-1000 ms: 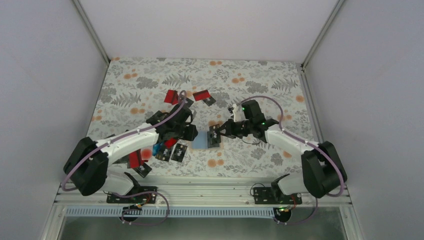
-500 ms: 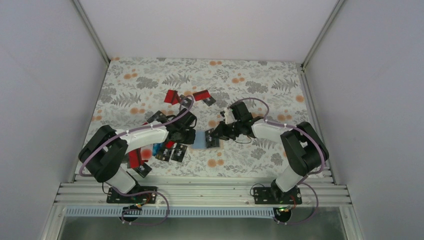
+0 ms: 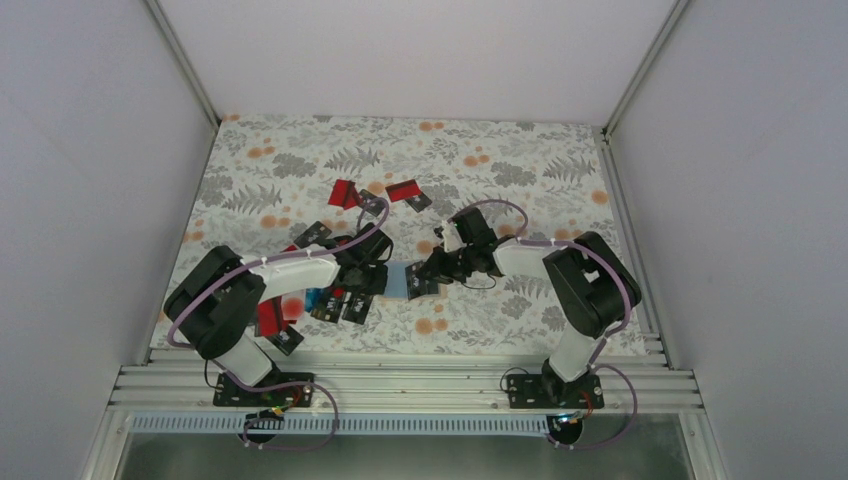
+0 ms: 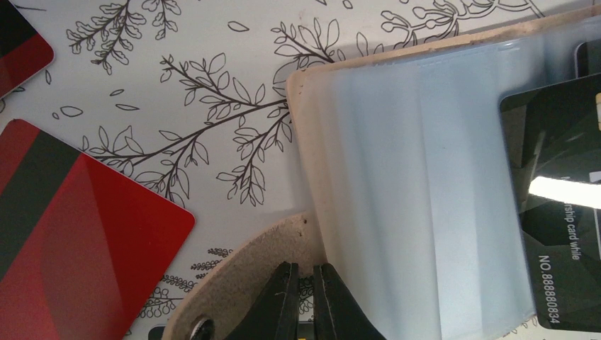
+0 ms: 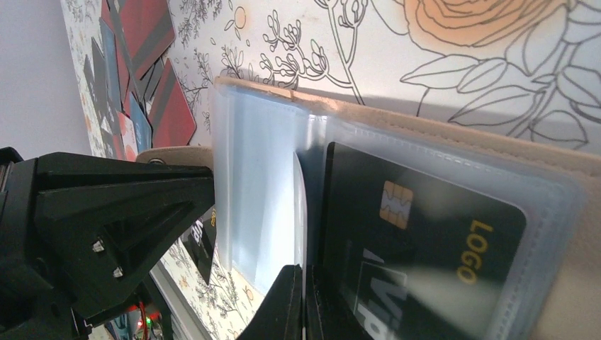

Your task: Put the credit cards into the card holder

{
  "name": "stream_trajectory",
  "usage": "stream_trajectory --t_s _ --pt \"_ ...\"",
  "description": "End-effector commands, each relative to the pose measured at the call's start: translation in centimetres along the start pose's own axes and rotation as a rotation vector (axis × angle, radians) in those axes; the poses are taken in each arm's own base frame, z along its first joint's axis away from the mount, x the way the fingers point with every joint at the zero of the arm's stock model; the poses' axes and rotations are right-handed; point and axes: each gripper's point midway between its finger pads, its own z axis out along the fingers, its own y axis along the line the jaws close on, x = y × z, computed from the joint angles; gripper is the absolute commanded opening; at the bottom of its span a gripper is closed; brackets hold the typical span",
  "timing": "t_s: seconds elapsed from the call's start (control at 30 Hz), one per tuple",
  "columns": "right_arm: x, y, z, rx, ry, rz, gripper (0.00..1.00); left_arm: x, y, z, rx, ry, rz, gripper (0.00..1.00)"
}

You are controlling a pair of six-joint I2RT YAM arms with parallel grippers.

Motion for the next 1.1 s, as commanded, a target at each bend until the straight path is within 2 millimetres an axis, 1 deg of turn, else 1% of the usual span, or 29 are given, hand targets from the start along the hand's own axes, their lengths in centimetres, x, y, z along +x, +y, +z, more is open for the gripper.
stream_trajectory --t_s 0.0,0.43,0.8,1.07 --pt "-0.7 0.3 0.8 -0.004 -0.017 -0.037 0.04 0.1 0.3 0.4 -0.008 -0.004 -0.009 0.08" --pt "-0.9 0.1 1.7 -0.023 -0.002 -0.03 0.04 1.0 0.4 1.3 0.0 0.026 -0.003 0.04" --pt "-1.5 0.5 2.3 -0.044 0.007 -0.009 0.04 1.6 0.3 1.7 0.015 0.042 -0.003 0.02" --pt "-1.5 0.0 2.9 -0.045 0.017 0.039 0.04 1.8 0.0 1.9 0.038 0.05 -0.007 0.02"
